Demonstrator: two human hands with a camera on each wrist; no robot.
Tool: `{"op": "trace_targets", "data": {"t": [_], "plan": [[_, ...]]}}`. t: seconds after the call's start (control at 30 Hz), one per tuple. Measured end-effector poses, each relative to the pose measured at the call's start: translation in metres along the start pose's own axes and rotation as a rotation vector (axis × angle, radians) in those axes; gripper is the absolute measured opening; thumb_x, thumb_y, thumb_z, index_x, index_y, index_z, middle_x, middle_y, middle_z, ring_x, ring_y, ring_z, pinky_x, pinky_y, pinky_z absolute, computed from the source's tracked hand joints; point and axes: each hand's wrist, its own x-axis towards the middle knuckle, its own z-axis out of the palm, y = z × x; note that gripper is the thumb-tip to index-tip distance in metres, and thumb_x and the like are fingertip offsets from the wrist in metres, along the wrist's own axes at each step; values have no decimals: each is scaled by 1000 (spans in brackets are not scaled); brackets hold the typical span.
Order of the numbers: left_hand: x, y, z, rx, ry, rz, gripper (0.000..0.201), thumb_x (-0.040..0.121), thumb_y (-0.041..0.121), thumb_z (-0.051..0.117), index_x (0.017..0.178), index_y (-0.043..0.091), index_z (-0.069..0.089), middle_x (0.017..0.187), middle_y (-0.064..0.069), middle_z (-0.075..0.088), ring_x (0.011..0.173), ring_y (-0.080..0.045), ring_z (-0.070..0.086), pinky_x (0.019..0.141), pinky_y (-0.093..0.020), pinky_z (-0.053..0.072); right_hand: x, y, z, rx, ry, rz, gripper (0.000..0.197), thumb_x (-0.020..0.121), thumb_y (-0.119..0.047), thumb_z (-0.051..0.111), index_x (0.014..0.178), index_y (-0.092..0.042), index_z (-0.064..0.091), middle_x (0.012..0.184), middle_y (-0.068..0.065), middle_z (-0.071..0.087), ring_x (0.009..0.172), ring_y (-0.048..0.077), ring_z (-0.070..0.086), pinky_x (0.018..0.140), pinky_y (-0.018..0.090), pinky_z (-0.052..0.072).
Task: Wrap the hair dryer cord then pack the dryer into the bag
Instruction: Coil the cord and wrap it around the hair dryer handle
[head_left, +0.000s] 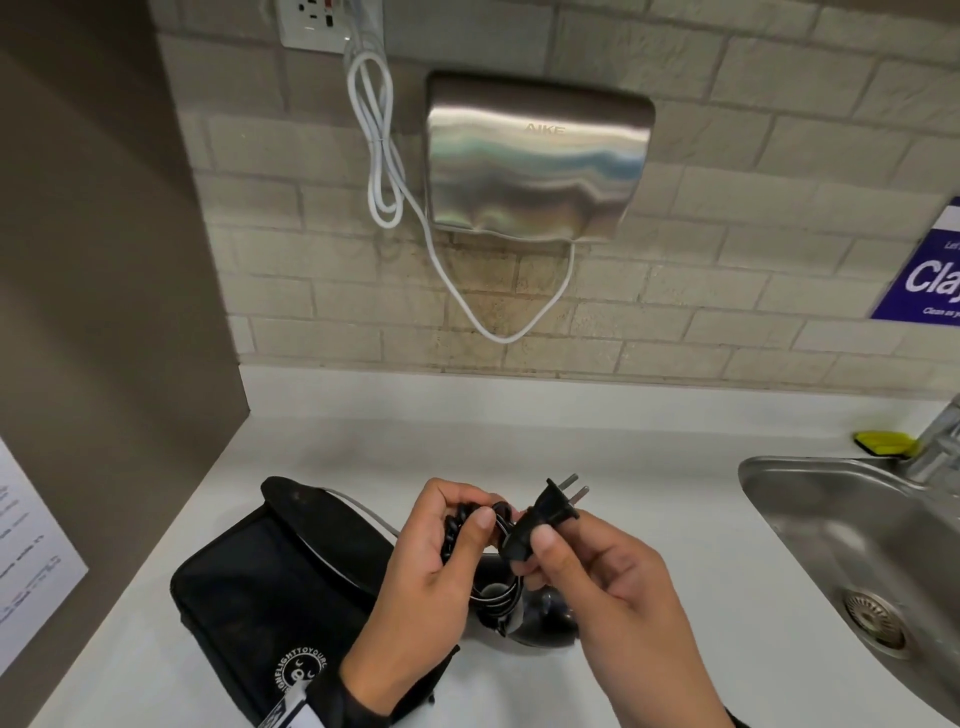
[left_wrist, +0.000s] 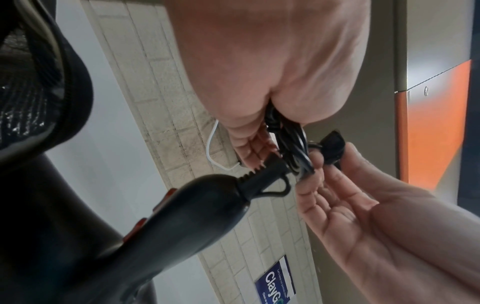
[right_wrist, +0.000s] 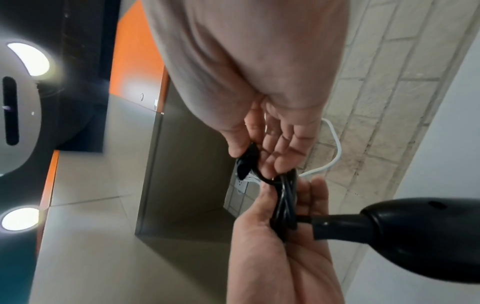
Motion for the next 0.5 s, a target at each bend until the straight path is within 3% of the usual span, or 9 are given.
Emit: {"op": "trace_targets", "data": {"t": [0.07, 0.13, 0.2, 0.27, 0.4, 0.5], "plan": [[0, 0, -2, 17, -38, 4, 11, 95, 32, 56, 101, 25, 61, 95, 3, 69, 85, -8, 65, 82, -24, 54, 2, 1, -3, 55, -8, 11, 32, 82, -46, 71, 89, -15, 78, 78, 12, 76, 71, 18, 68, 64, 24, 56], [-1, 1, -5, 2, -88, 1, 11, 95, 36, 58, 103, 30, 60, 95, 3, 67, 82, -7, 63, 81, -23, 53, 5, 2, -6, 184, -17, 54, 40, 69, -44, 74, 87, -8, 77, 78, 15, 76, 74, 24, 70, 65, 26, 57], [-1, 1, -9, 9, -139, 5, 23, 90, 43, 57, 111, 34, 59, 104, 8, 66, 93, -4, 63, 86, -20, 51, 8, 2, -10, 343, -42, 115, 54, 61, -44, 85, 89, 1, 73, 77, 18, 72, 73, 27, 72, 64, 26, 58], [0, 2, -11, 65, -187, 20, 30, 88, 45, 57, 117, 37, 56, 113, 12, 64, 111, -9, 60, 92, -15, 46, 10, -2, -12, 455, -59, 167, 73, 53, -45, 92, 97, 7, 67, 77, 20, 68, 72, 29, 72, 63, 28, 59], [1, 5, -13, 90, -247, 44, 28, 90, 37, 60, 118, 33, 57, 102, 10, 65, 98, -5, 62, 85, -11, 46, 13, -7, -16, 507, -81, 205, 64, 51, -43, 93, 94, 1, 74, 79, 21, 70, 71, 26, 72, 64, 29, 60], [2, 5, -15, 140, -265, 43, 31, 88, 42, 60, 117, 30, 57, 99, 14, 65, 94, -4, 63, 83, -11, 46, 14, -7, -16, 502, -93, 217, 60, 54, -43, 92, 93, -1, 75, 78, 20, 70, 70, 25, 72, 65, 28, 59]]}}
